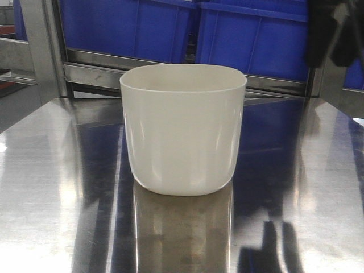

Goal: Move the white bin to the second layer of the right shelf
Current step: 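Lower the right gripper onto the white bin's rim and close it, then lift the white bin off the table with the right gripper, then hold the white bin in the right gripper while driving away from the table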

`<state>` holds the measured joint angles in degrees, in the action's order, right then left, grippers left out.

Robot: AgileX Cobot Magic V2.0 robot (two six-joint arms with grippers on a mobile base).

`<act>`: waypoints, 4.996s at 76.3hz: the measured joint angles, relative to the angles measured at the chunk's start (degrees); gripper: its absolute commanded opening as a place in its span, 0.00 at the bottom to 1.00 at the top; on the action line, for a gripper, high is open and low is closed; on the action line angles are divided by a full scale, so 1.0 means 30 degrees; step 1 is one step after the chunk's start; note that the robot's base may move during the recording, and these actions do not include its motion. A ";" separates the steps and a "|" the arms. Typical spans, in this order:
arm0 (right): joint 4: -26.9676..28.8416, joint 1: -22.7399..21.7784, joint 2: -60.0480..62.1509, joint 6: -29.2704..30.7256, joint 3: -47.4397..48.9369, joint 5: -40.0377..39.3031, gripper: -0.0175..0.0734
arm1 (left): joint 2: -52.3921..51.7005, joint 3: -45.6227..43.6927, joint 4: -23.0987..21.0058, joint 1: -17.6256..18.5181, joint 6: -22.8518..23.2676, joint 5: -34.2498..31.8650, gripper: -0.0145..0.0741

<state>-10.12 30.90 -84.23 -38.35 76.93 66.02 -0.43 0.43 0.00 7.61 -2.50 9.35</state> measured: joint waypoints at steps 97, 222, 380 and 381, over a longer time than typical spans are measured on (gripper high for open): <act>0.1507 0.1399 -0.4074 -0.0622 0.2550 -0.1174 0.59 | 0.0000 0.0000 0.0000 0.0000 0.0000 0.0000 0.26; 0.4120 -0.7480 0.4861 0.9961 -0.7253 -0.6227 0.31 | 0.0000 0.0000 0.0000 0.0000 0.0000 0.0000 0.26; 0.4541 -0.9281 1.6955 1.1985 -1.3639 -0.7200 0.31 | 0.0000 0.0000 0.0000 0.0000 0.0000 0.0000 0.26; 0.4541 -0.9281 1.6955 1.1985 -1.3639 -0.7200 0.31 | 0.0000 0.0000 0.0000 0.0000 0.0000 0.0000 0.26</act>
<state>3.50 3.06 -33.36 -2.40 36.02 44.42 -0.43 0.43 0.00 7.61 -2.50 9.35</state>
